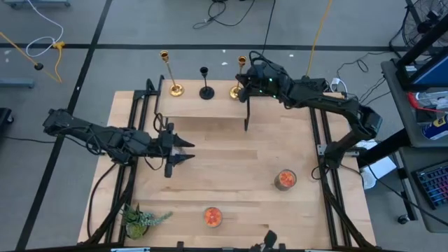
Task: Pick & Place candle stick holders
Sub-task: Put the gold candle holder on the shelf, then put the silver scented candle on the shelf
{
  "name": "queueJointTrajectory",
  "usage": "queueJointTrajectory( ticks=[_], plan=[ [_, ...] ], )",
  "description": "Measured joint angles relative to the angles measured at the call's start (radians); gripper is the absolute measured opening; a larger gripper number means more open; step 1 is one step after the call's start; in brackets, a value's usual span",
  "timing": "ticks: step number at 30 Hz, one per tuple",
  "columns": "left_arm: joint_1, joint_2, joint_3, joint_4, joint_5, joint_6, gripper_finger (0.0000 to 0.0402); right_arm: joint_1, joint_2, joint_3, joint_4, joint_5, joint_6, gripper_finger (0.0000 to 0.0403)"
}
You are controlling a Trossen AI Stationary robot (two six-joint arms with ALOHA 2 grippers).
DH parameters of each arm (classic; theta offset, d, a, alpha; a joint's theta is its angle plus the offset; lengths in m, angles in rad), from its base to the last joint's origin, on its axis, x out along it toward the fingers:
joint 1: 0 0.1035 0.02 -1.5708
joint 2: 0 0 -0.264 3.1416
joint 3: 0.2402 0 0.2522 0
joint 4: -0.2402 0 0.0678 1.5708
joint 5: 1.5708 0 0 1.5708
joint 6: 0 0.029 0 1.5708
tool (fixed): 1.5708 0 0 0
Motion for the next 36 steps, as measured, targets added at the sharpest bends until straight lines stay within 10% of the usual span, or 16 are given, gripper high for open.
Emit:
queueJointTrajectory(
  ticks=[10, 36],
  plan=[
    [0.0, 0.0, 0.0, -0.009, 0.0, 0.001, 0.0177, -0.033, 0.019, 0.0, -0.01, -0.002, 0.001, 0.0033],
    [0.0, 0.0, 0.0, -0.23, -0.002, -0.149, 0.0177, -0.034, 0.019, -0.001, -0.064, -0.041, -0.083, 0.023]
  ],
)
